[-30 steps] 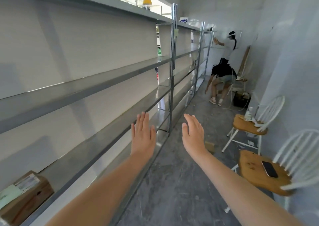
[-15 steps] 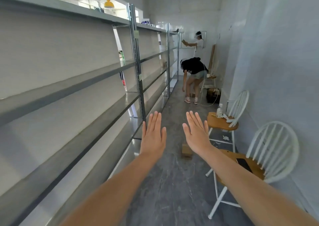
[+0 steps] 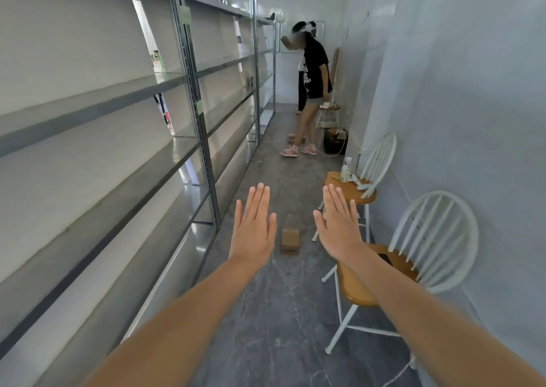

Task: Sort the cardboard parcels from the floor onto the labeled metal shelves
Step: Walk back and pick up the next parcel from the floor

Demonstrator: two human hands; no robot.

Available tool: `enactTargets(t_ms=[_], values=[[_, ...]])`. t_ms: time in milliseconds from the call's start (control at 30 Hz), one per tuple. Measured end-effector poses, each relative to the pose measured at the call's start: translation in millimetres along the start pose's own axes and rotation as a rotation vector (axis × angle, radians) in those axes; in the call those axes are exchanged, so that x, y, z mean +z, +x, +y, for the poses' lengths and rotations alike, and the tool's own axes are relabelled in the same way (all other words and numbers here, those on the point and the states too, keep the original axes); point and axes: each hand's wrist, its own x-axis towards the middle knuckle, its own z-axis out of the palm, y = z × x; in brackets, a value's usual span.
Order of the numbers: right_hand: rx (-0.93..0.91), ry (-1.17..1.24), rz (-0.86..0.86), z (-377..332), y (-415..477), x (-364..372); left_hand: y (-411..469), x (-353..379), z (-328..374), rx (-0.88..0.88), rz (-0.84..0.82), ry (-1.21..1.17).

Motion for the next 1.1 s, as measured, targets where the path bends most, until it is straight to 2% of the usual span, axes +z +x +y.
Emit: enactTargets(t_ms=[267, 567, 767, 1100], values=[[-0.003, -0.039, 0.014, -27.6, 62.5, 25.5, 73.5, 12.4, -47.7, 0.068, 0.013, -0.063], [0.111, -0.061, 0.05, -56.2, 154.3, 41.7, 166.9, 18.7, -117.0, 0.12, -0.006, -0.107], [0.201, -0.062, 0.014, -66.8, 176.9, 74.9, 193.6, 42.7, -153.7, 0.173, -0.093, -0.13], [0.287, -0.029, 0.001, -61.9, 220.0, 84.1, 242.9, 65.4, -177.7, 0.177, -0.103, -0.181]])
